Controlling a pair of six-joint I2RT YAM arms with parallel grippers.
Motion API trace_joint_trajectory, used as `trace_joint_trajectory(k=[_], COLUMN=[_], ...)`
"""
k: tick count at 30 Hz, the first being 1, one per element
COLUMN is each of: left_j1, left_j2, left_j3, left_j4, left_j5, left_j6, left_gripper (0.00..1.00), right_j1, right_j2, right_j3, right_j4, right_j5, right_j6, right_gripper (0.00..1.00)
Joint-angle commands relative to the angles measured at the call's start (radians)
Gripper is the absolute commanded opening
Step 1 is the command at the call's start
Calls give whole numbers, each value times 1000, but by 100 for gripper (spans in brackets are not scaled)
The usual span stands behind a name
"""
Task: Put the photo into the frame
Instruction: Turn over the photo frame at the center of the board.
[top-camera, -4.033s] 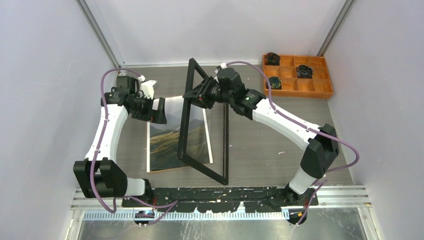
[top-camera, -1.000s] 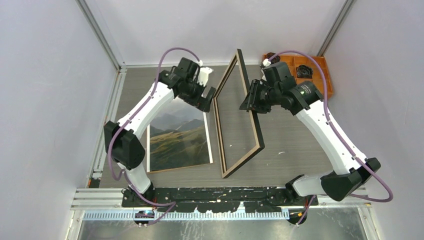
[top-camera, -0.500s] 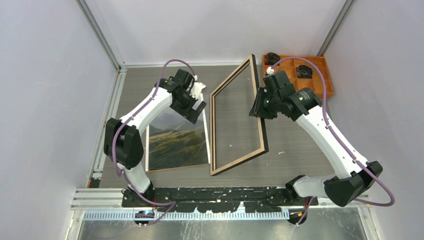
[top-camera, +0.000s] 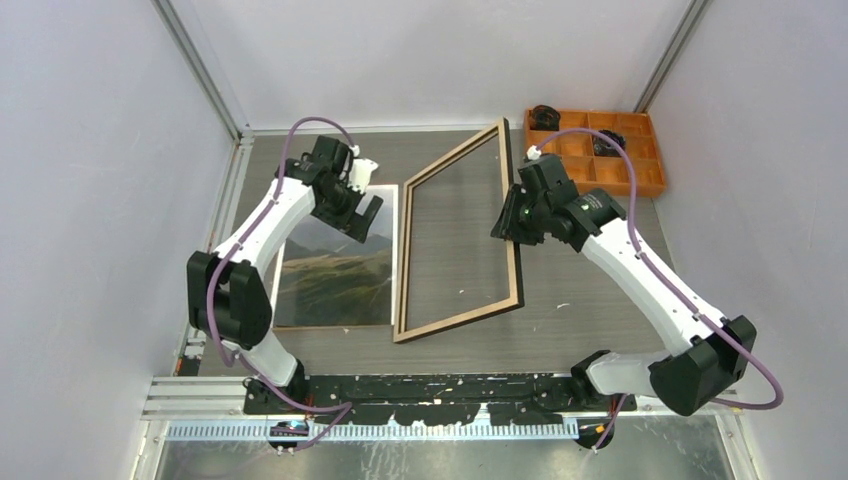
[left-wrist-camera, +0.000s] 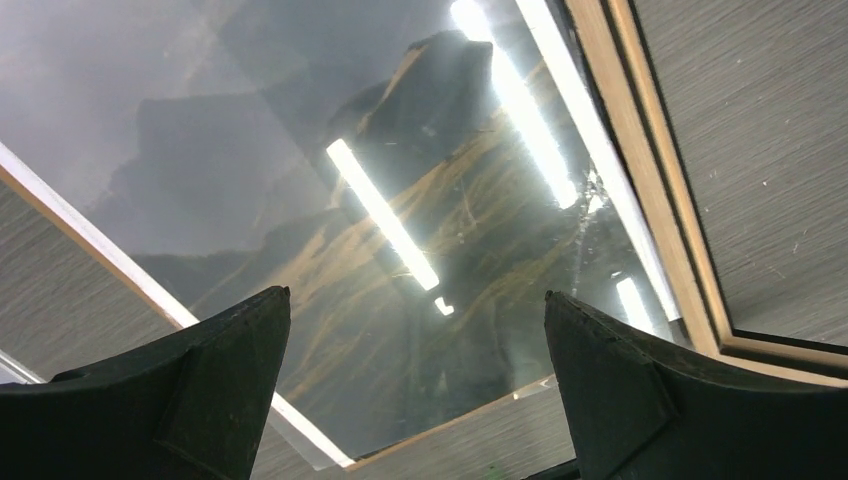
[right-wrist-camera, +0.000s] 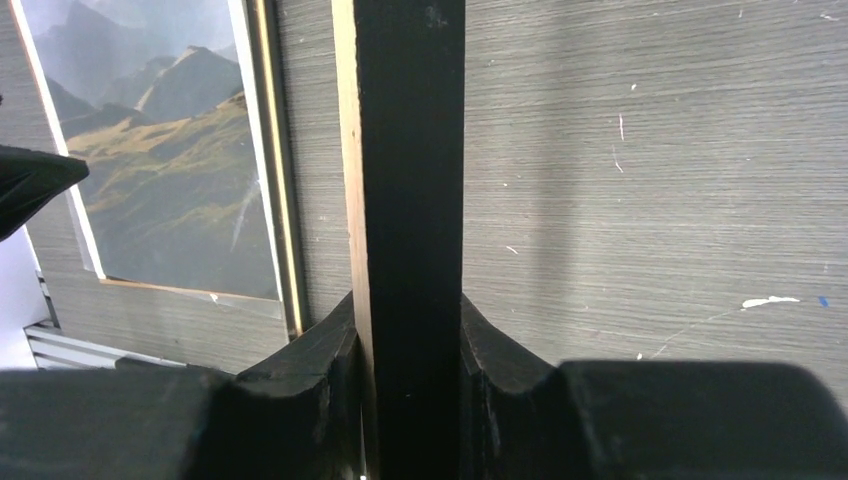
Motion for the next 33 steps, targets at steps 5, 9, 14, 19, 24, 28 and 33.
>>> trace_joint_trajectory(k=[5, 9, 14, 19, 24, 28, 33], left_j1=[12, 12, 12, 6, -8, -33, -61], left_j2=[-81, -86, -88, -56, 5, 15, 43], left_j3=[-44, -58, -106, -162, -180, -221, -245], left_j4=[28, 30, 65, 139, 184, 247, 278], left_j5=[-11, -6, -34, -94, -177, -204, -232], left_j6=[25, 25, 40, 72, 88, 105, 108], left_gripper=[100, 100, 100, 100, 100, 100, 100], right_j1=[5, 4, -1, -3, -2, -1, -2], right_j2=[73, 120, 152, 208, 280, 317, 349], right_j3=[-103, -95, -114, -152, -171, -183, -186], right_j4=[107, 95, 29, 16, 49, 76, 86], right_j5=[-7, 39, 181, 230, 218, 218, 241], right_j6=[17, -9, -46, -73, -94, -94, -94], right_gripper=[29, 28, 30, 36, 42, 43, 43])
